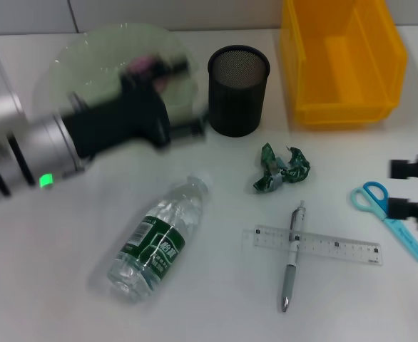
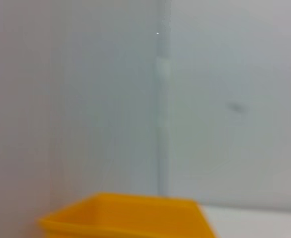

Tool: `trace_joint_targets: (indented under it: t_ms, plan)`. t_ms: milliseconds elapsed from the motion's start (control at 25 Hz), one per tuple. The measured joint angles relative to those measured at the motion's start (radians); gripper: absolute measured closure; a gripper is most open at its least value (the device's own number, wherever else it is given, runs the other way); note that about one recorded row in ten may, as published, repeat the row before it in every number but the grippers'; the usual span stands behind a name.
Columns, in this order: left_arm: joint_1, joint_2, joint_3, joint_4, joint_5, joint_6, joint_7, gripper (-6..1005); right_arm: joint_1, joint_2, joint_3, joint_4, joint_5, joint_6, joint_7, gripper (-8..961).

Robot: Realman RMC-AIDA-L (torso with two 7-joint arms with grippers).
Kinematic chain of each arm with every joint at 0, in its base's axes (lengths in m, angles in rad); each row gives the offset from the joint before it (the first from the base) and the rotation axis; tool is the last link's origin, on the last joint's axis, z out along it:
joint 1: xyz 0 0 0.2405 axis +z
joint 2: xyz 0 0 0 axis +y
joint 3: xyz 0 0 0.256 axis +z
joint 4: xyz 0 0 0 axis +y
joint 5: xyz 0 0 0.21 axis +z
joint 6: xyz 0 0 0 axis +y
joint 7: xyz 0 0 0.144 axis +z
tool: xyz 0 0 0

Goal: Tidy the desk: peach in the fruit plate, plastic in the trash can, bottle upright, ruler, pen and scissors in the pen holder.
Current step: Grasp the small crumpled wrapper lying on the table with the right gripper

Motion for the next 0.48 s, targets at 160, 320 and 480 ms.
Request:
trace_joint_targets:
  t_ms: [160,320,480]
  plan:
    - [0.054,-0.011,0.014,0.016,0.144,0.045,0.024,140,0.037,-0.004,-0.032,-0.256,-0.137,-0.004,0.278,115]
    - [0.093,-0.012,0.024,0.016,0.151,0.084,0.020,139,0.115,-0.013,-0.162,-0.401,-0.309,-0.011,0.478,115]
    - [0.104,-0.011,0.021,0.016,0.144,0.104,0.010,139,0.156,-0.006,-0.353,-0.467,-0.376,-0.012,0.516,114]
